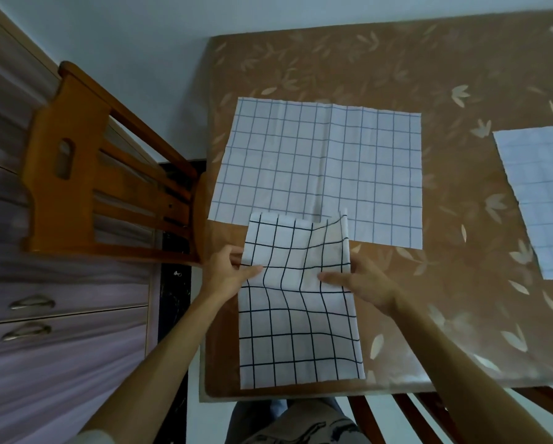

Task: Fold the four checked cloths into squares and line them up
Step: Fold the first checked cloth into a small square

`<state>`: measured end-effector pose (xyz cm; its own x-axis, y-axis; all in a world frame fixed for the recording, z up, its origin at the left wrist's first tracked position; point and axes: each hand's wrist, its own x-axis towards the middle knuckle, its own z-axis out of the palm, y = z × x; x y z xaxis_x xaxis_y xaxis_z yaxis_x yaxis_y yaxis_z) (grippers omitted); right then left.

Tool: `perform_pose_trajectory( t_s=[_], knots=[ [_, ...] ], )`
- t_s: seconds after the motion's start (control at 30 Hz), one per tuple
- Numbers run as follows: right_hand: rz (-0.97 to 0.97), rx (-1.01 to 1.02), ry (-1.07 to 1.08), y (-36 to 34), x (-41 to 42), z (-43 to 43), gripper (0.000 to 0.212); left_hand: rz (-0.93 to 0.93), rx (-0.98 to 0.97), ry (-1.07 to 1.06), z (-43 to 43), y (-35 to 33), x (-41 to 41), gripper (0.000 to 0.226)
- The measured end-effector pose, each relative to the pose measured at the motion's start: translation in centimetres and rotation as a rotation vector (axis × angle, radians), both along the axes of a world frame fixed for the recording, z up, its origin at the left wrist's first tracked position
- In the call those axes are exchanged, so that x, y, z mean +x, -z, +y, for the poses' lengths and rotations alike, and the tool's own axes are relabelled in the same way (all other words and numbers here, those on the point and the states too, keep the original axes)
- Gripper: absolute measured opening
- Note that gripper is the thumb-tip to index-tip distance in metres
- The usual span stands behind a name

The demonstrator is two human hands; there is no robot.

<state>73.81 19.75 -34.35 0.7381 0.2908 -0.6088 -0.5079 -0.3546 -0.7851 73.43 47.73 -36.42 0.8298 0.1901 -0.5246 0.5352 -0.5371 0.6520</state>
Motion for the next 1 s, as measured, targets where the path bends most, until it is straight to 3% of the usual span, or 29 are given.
perform_pose_trajectory(
  t_s=[0.07, 0.23, 0.5, 0.63, 0.73, 0.77, 0.87, 1.0],
  knots=[
    [0.008, -0.003, -0.015, -0.2, 0.2, 0.5, 0.013, -0.015, -0.001, 0.008, 0.1, -0.1, -0.2, 0.062],
    [-0.01, 0.14, 0.106, -1.3, -0.5, 0.8, 0.02, 0.032, -0.078, -0.023, 0.6, -0.6, -0.5, 0.074],
    [0.051, 0.391, 0.335, -3.3, -1.1, 1.1, 0.034, 0.175, -0.29, -0.039, 1.4, -2.0, -1.5, 0.056],
    [-0.08, 0.201, 0.276, -4.7, -1.5, 1.2, 0.042, 0.092, -0.391, -0.154, 1.6, -2.7, -2.1, 0.043],
    [-0.131, 0.03, 0.235, -5.5, -2.0, 0.7, 0.083, 0.001, -0.446, -0.183, 2.0, -3.6, -2.3, 0.034],
    [-0.163, 0.006, 0.186, -5.5, -2.2, 0.4, 0.086, -0.022, -0.459, -0.192, 2.1, -3.9, -2.4, 0.032],
    [-0.253, -0.147, 0.042, -5.6, -3.0, -0.3, 0.064, -0.119, -0.428, -0.191, 2.3, -4.7, -2.6, 0.029],
    [-0.406, -0.317, 0.042, -6.5, -3.8, -0.7, 0.037, -0.264, -0.309, -0.021, 2.6, -5.9, -2.9, 0.024]
  ],
)
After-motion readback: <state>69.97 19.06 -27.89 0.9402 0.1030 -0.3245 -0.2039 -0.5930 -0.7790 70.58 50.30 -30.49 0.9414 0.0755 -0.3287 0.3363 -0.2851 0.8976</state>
